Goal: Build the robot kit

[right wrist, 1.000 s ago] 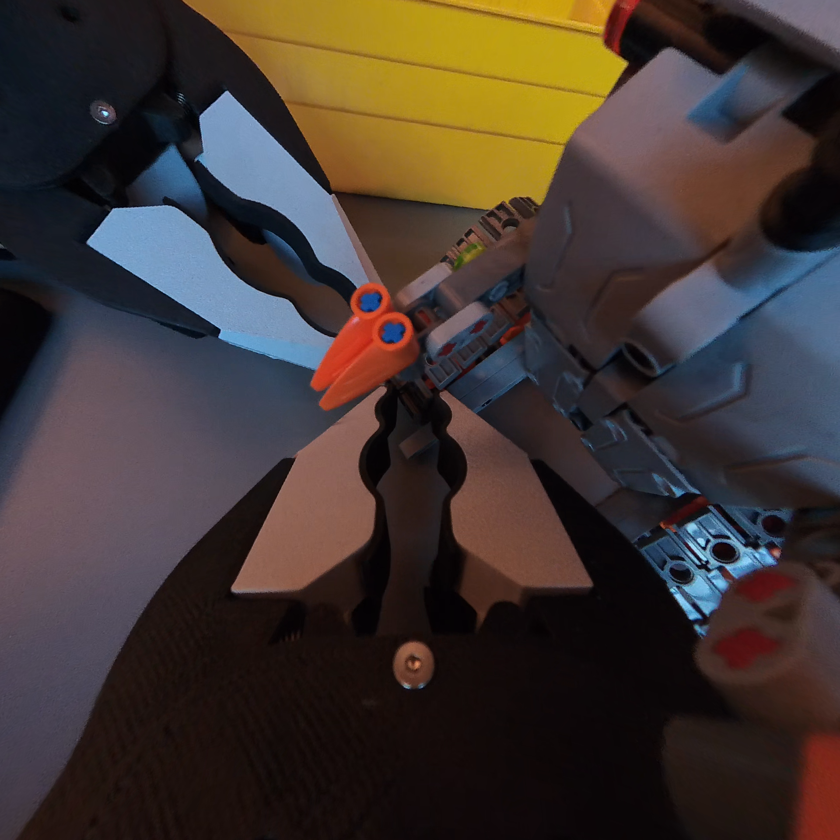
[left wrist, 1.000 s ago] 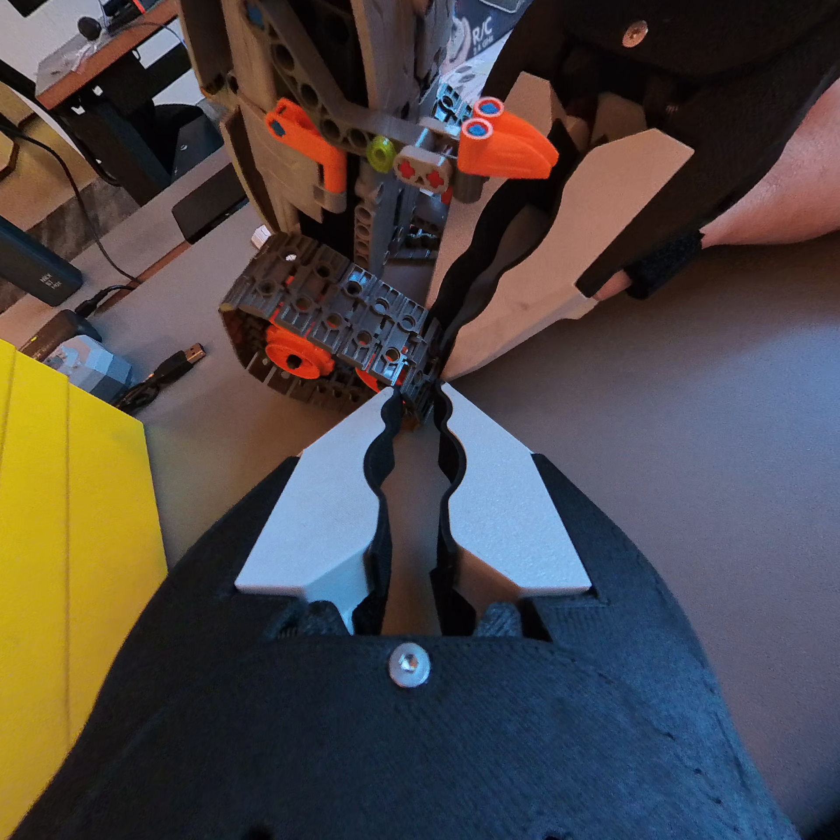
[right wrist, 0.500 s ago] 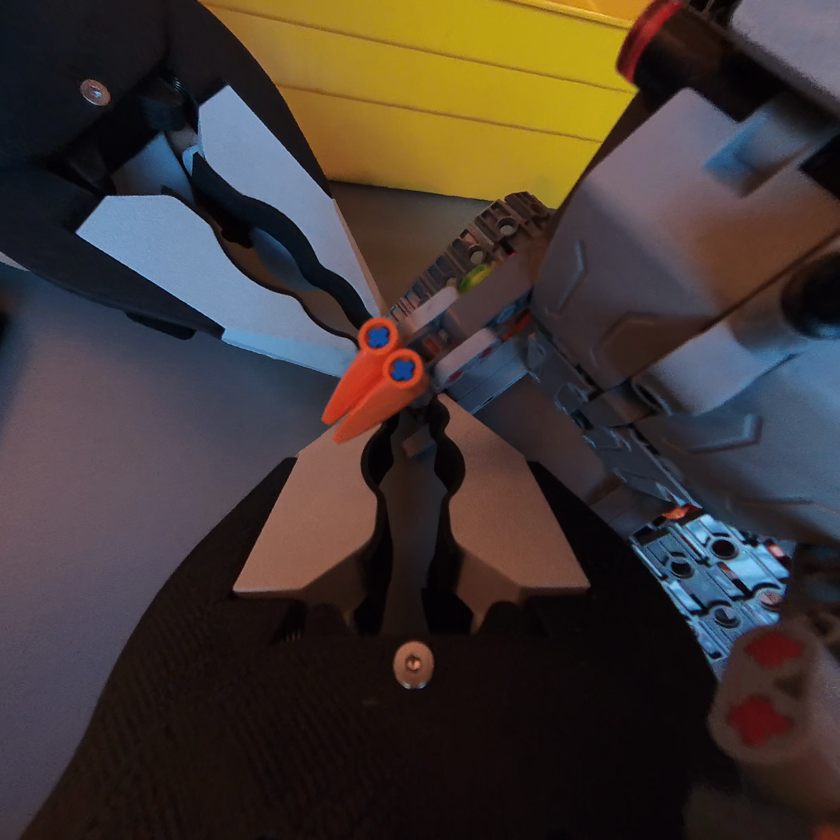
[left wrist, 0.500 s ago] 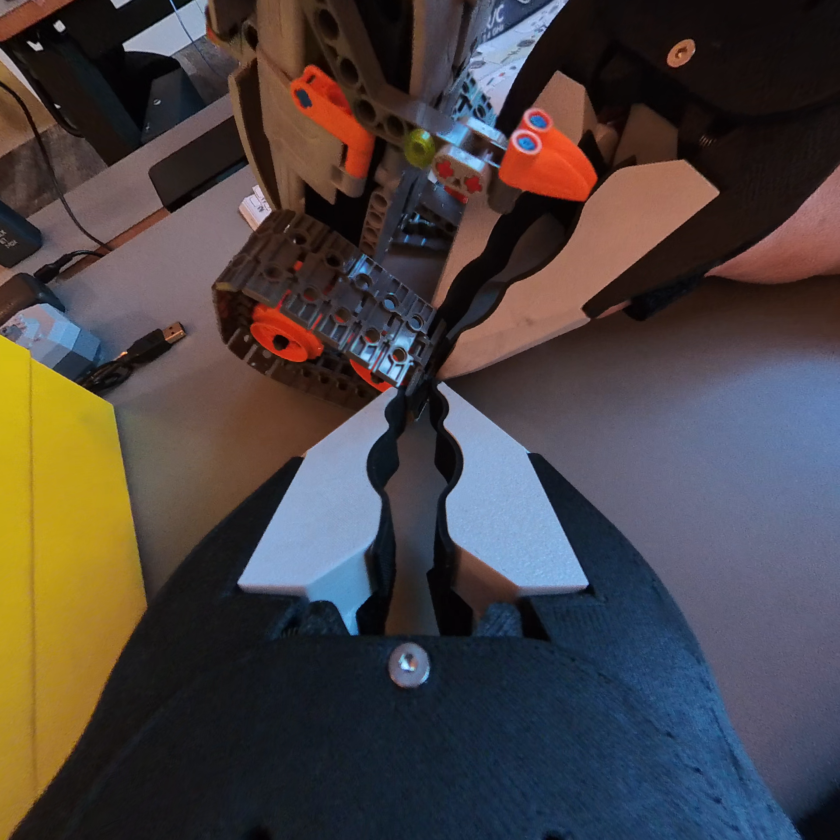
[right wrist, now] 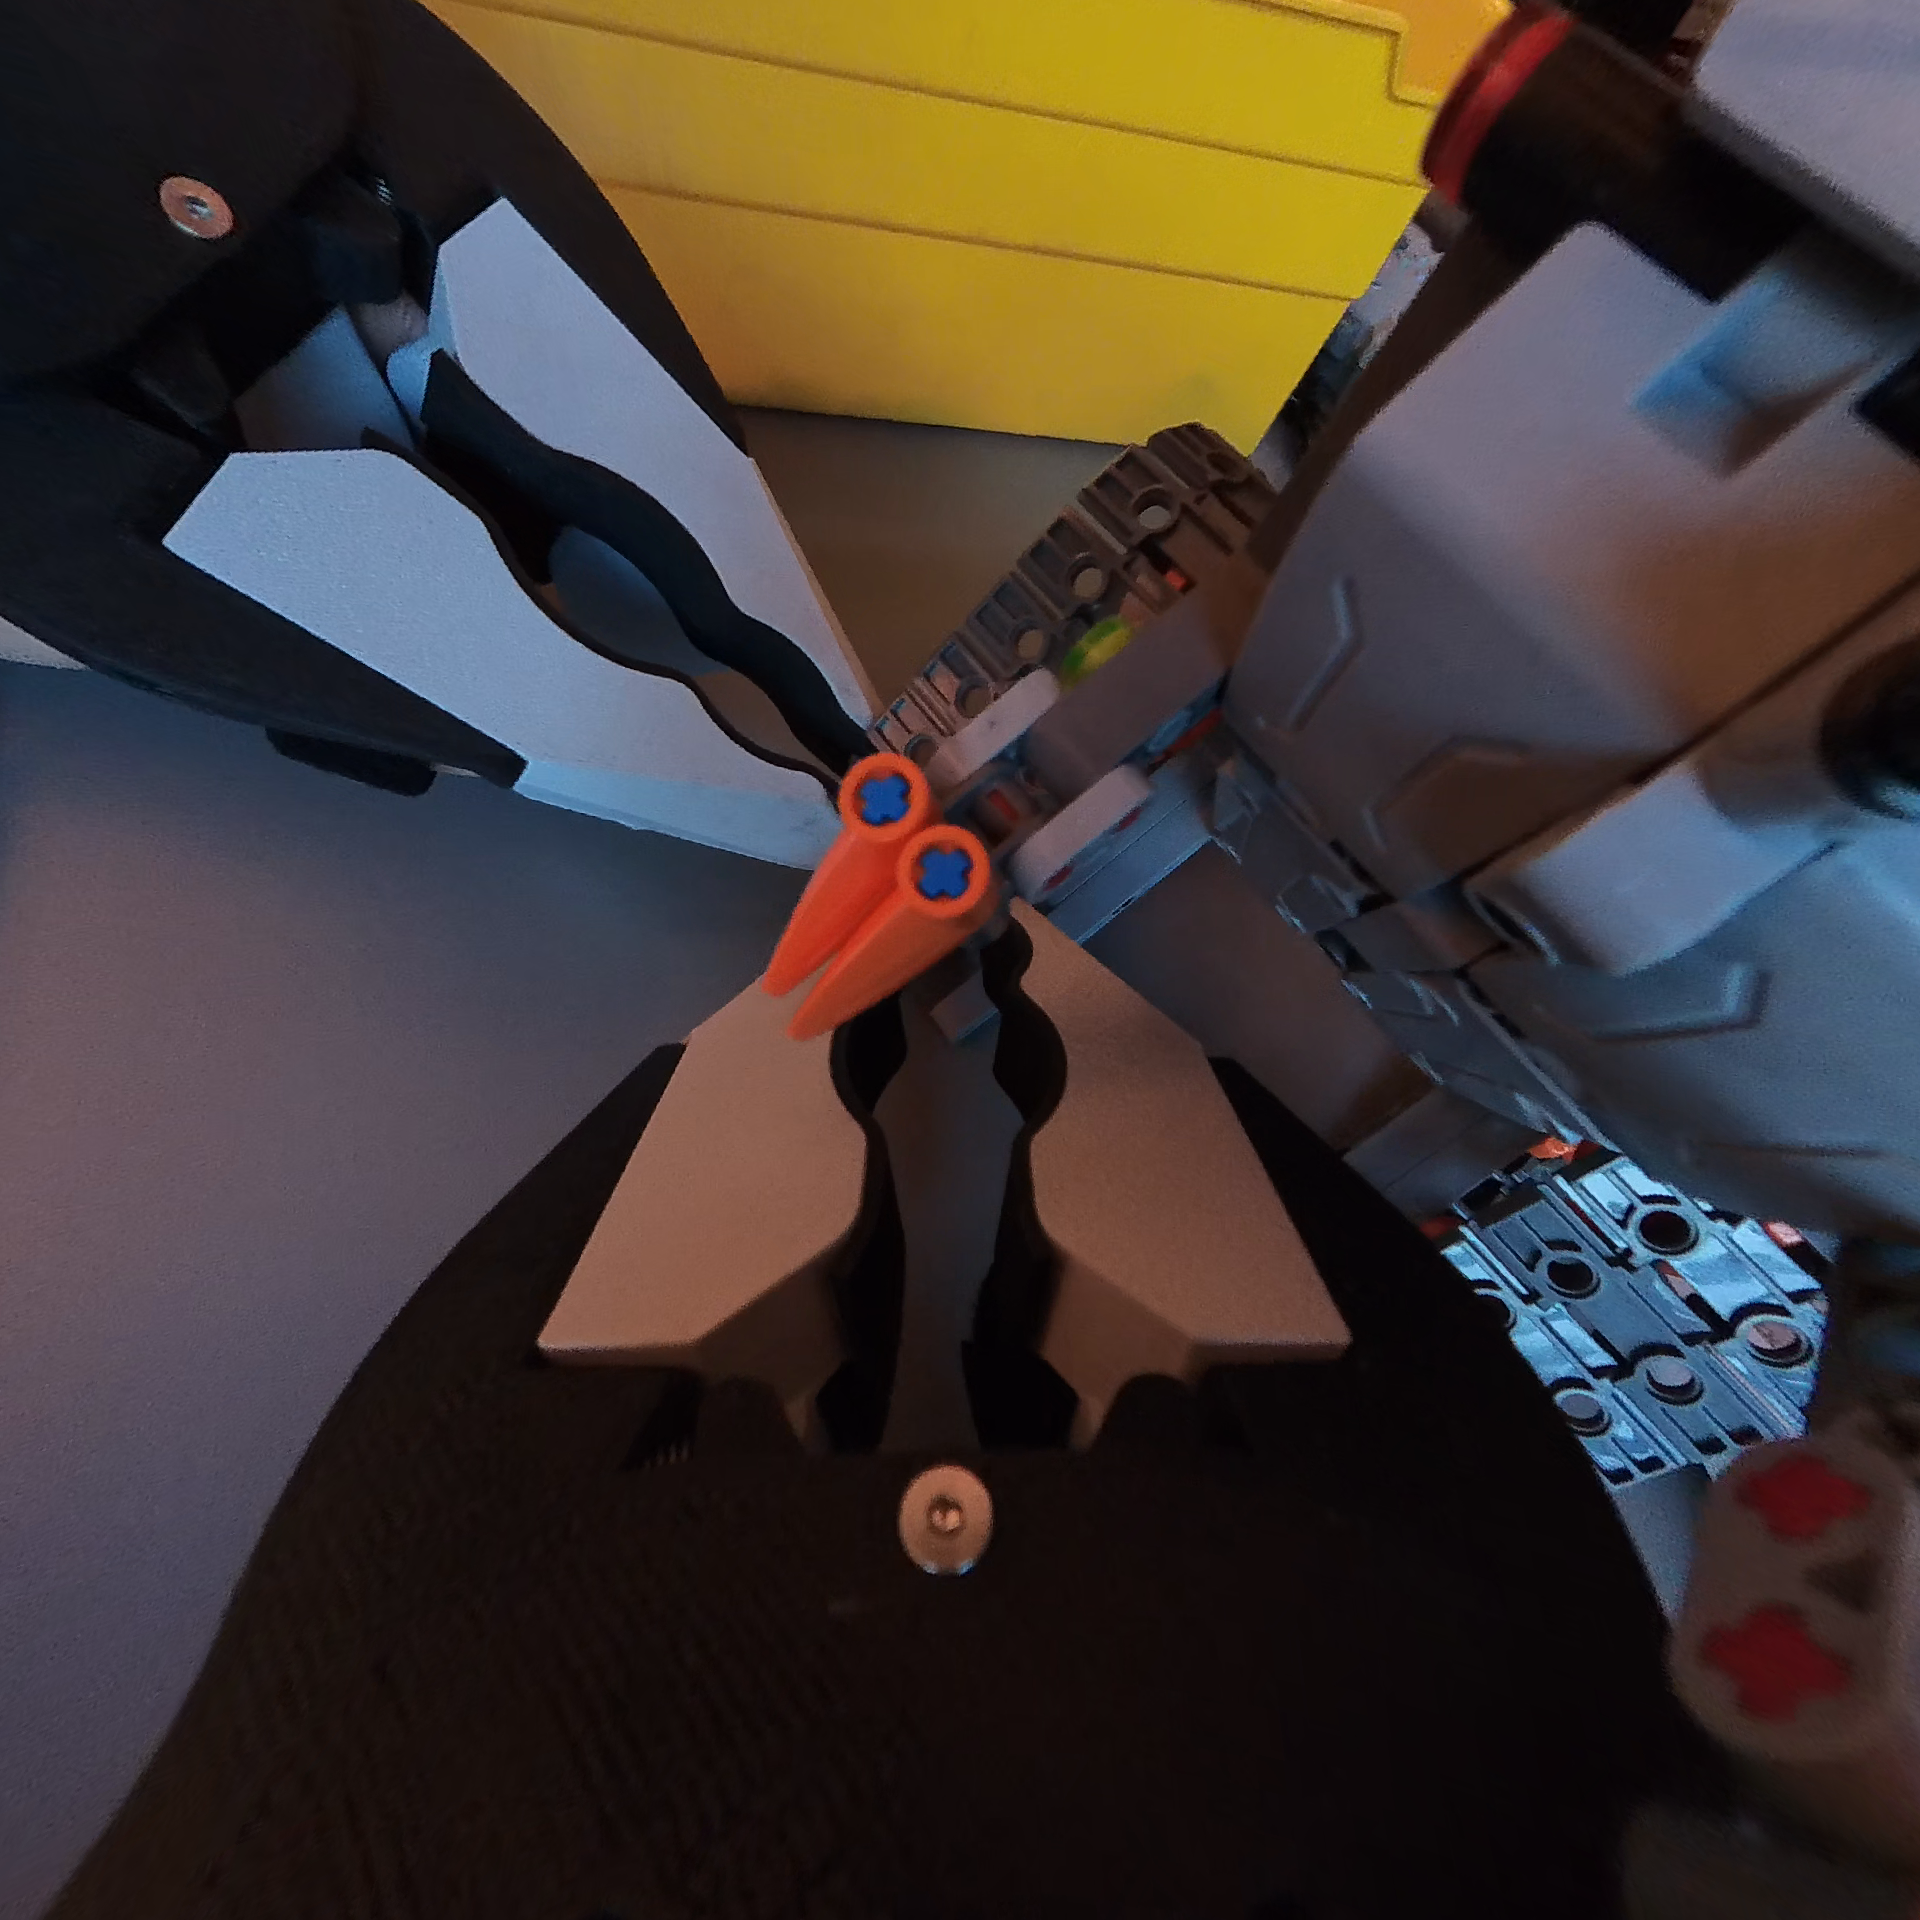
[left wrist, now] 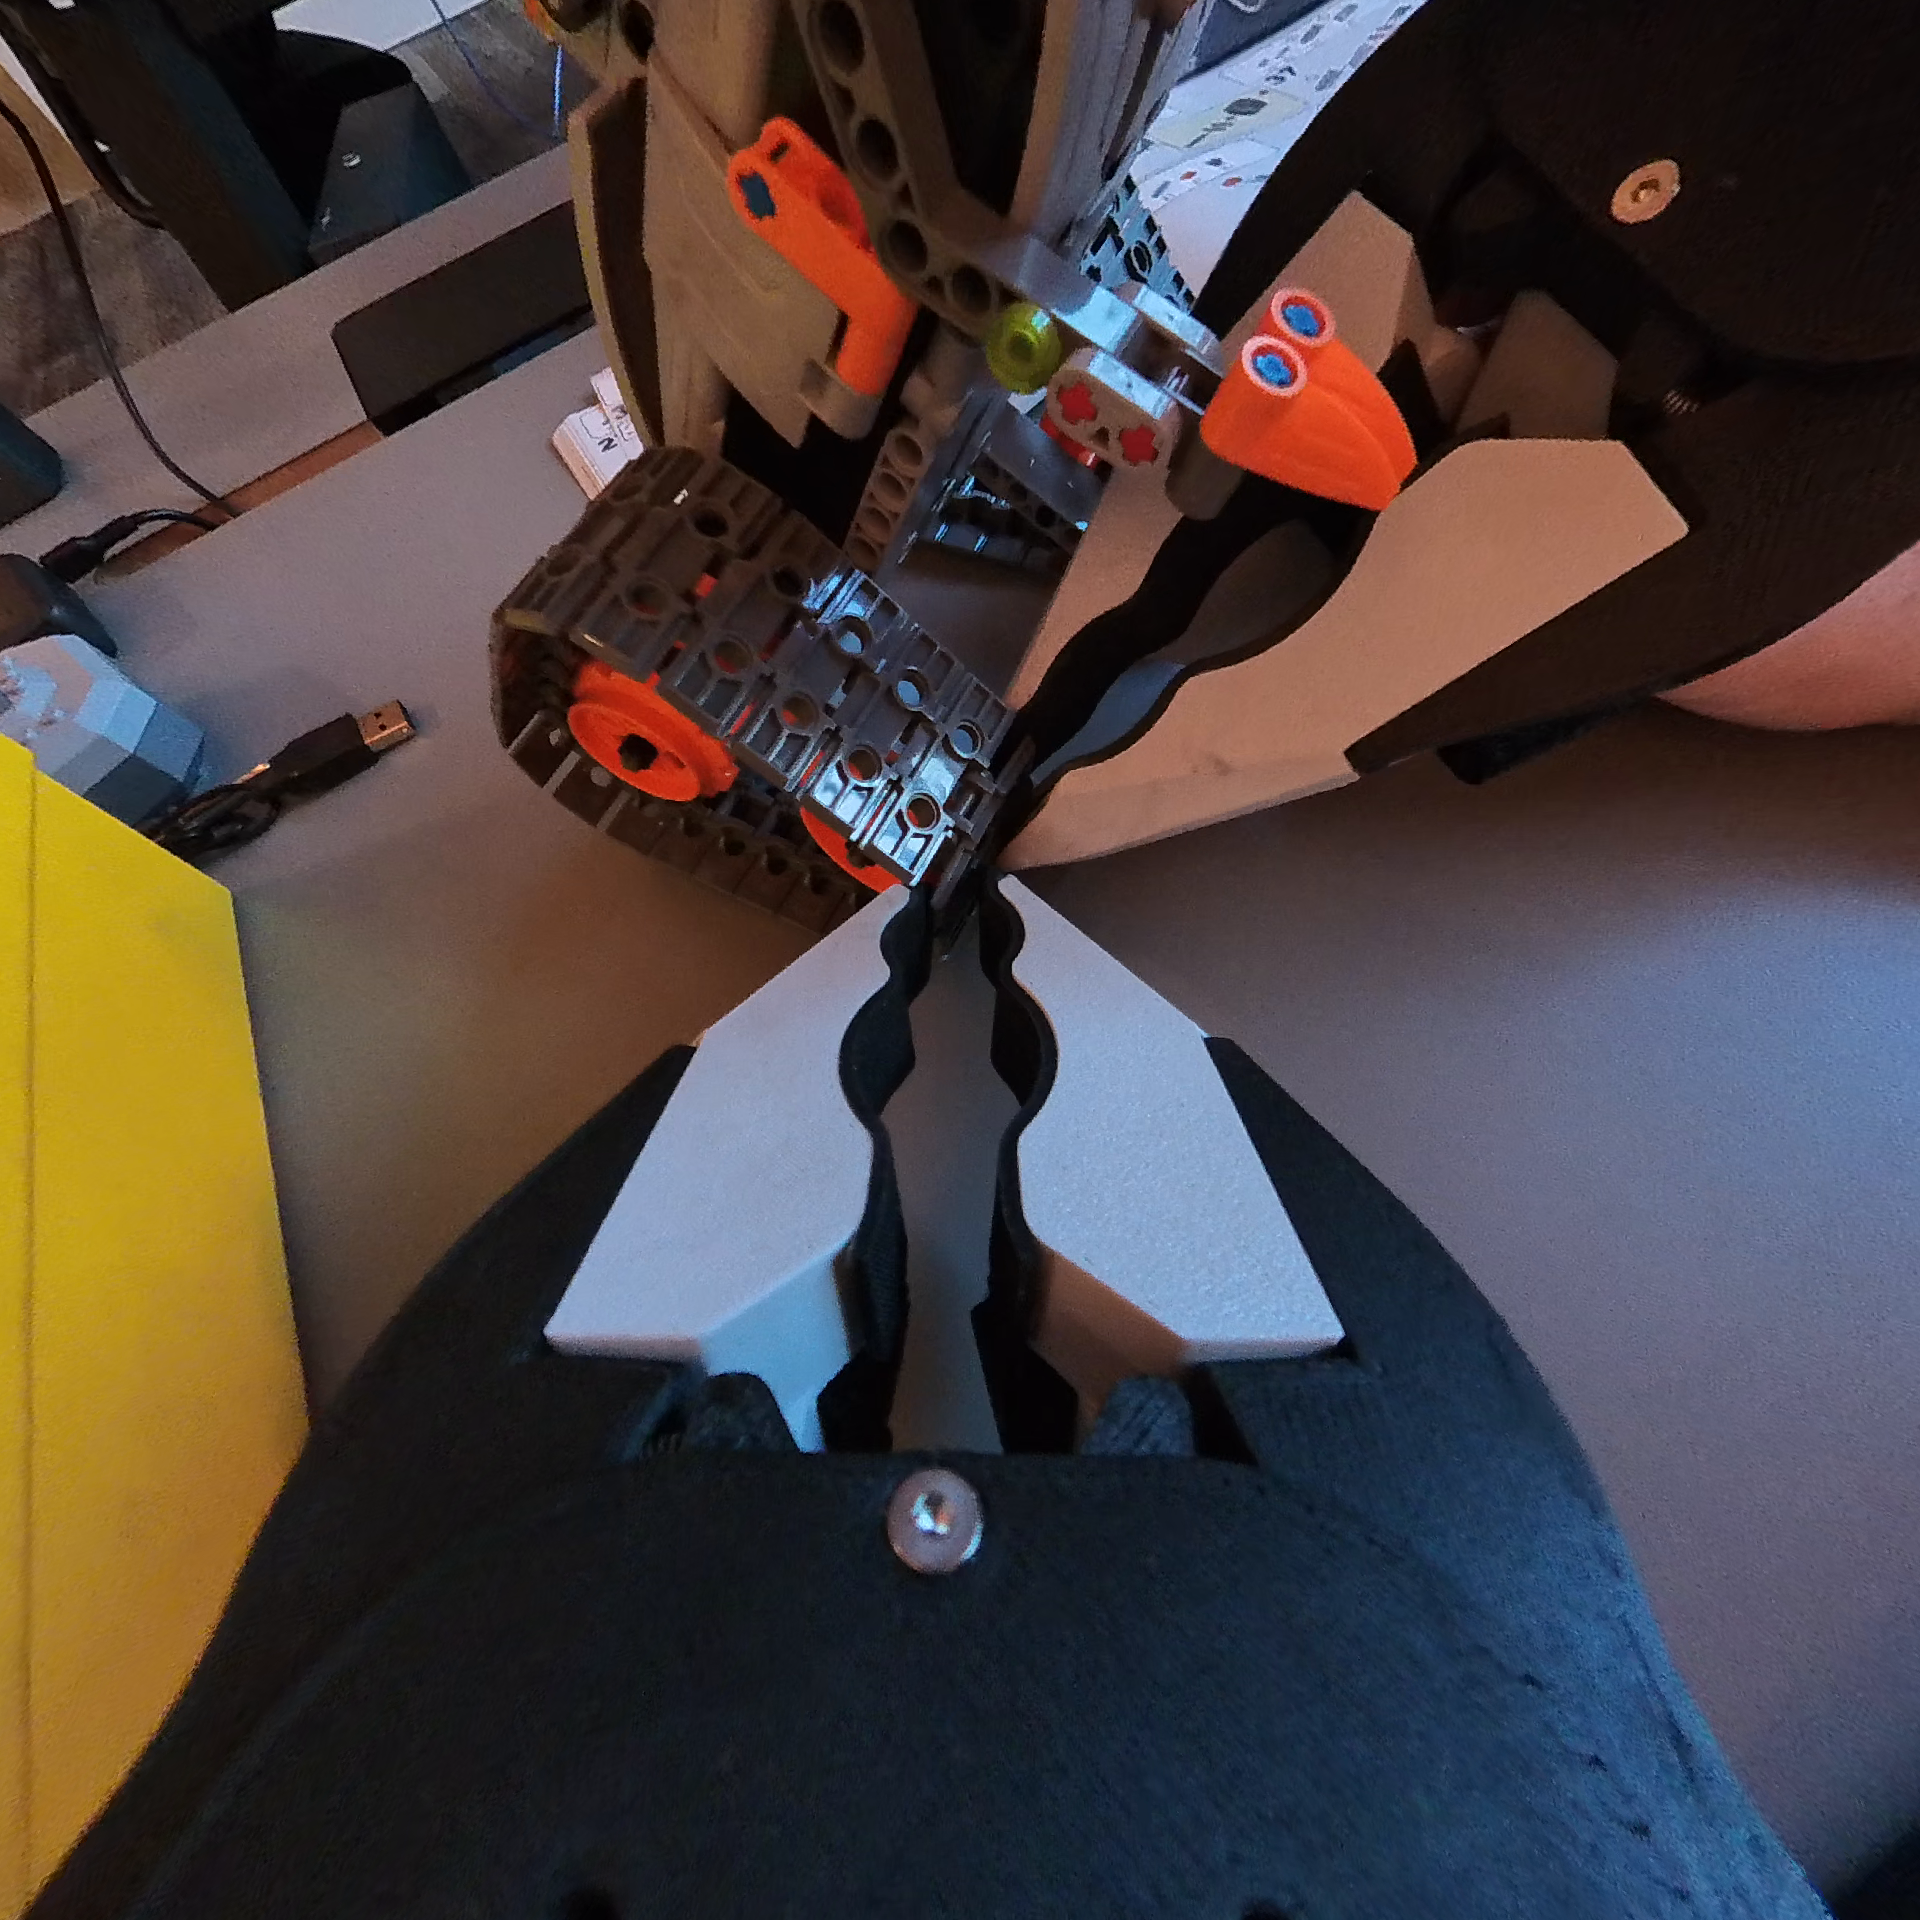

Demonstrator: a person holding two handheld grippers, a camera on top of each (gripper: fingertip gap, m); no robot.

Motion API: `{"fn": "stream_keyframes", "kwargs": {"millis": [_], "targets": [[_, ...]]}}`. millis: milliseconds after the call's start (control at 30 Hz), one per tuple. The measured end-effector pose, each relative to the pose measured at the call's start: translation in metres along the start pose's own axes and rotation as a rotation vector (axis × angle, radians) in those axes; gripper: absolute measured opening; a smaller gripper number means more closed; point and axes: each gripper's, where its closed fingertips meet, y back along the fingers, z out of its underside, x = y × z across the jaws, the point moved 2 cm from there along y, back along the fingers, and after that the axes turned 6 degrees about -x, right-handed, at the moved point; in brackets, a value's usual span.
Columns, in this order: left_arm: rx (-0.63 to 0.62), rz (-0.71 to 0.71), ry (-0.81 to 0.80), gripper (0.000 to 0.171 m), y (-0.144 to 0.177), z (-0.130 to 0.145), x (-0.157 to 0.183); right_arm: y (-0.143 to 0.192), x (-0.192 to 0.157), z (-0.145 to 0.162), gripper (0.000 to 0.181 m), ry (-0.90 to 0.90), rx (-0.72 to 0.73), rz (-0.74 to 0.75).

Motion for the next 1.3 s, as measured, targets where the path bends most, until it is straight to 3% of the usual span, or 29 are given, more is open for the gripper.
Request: {"fn": "stream_keyframes", "kwargs": {"millis": [933,1300], "targets": [[0.013,0.014,0.086,0.007,0.0,-0.002,-0.005,-0.001,0.002,-0.003,0.011,-0.079,0.012,0.035],[0.034,0.084,-0.04,0.01,0.007,-0.001,0.022,0.017,-0.011,0.011,0.011,-0.086,0.049,-0.214]]}}
